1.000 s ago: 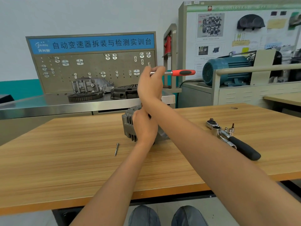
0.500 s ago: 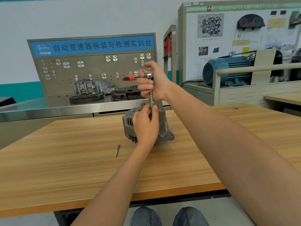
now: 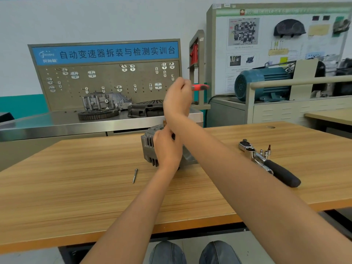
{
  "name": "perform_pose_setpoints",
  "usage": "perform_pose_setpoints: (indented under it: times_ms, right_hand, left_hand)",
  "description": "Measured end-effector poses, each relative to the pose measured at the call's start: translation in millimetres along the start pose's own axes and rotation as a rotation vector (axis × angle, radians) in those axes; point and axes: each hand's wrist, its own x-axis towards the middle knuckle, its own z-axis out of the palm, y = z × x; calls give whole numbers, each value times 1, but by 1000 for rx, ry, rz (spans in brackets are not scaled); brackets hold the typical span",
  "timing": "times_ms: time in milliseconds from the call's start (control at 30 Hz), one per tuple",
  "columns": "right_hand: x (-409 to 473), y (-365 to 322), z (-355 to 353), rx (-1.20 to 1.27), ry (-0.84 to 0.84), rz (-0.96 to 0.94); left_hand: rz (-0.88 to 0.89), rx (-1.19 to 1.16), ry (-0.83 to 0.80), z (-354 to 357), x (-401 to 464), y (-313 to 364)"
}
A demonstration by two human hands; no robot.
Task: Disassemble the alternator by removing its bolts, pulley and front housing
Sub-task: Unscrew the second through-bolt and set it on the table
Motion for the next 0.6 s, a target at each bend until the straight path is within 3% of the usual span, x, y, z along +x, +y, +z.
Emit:
perform_pose_setpoints:
  times_ms: [100, 233, 500, 600]
  right_hand:
    - [-9, 10, -2, -21, 88, -128]
    - [-7, 7, -4, -9, 34, -121]
    - [12, -13, 2, 125, -102, 222]
    - [23, -15, -3, 153, -243, 355]
  left_hand:
    - [-19, 29, -20, 1, 1, -2]
    - [-23, 39, -21, 0, 1, 0]
    - [42, -99, 17, 1, -2, -1]
    - [76, -94, 25, 1, -3, 0]
